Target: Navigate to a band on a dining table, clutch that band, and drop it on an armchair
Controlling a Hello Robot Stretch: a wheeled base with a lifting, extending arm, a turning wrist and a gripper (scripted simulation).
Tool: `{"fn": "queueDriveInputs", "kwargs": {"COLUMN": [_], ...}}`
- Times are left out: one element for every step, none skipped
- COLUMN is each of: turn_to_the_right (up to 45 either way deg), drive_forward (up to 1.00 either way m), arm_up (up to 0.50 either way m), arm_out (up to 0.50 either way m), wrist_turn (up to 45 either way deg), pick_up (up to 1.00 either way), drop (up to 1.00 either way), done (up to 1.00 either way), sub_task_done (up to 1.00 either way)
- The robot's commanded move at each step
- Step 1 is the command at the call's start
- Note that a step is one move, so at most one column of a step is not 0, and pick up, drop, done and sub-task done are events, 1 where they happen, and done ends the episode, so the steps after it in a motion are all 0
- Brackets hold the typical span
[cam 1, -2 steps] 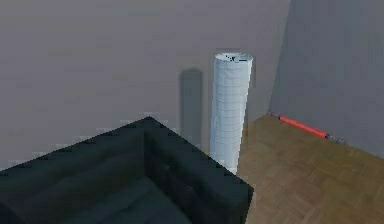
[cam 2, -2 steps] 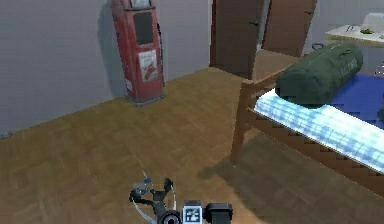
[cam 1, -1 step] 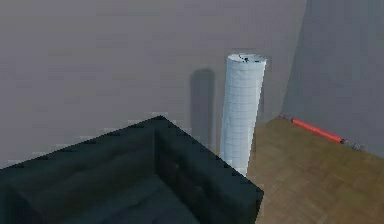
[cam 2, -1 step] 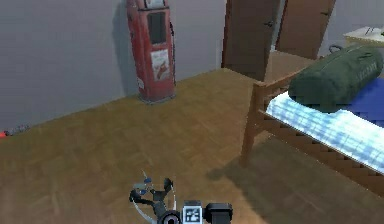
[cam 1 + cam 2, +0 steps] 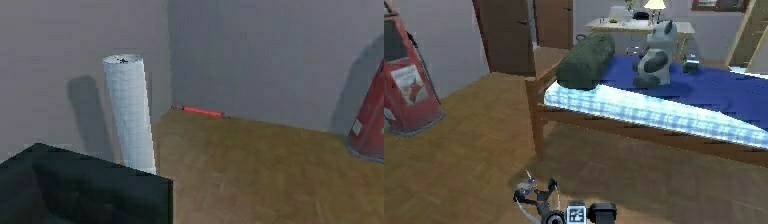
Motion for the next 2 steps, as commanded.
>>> {"fn": "queueDriveInputs", "kwargs": {"turn_to_the_right": [-45.0, -45.0], "drive_forward": [0.0, 0.0], "arm_up": [0.0, 0.0], "arm_out": [0.0, 0.0], "wrist_turn": [0.0, 0.0], "pick_up": [0.0, 0.0], "drop": [0.0, 0.0], "done": [0.0, 0.0], "sub_task_done": [0.0, 0.0]}}
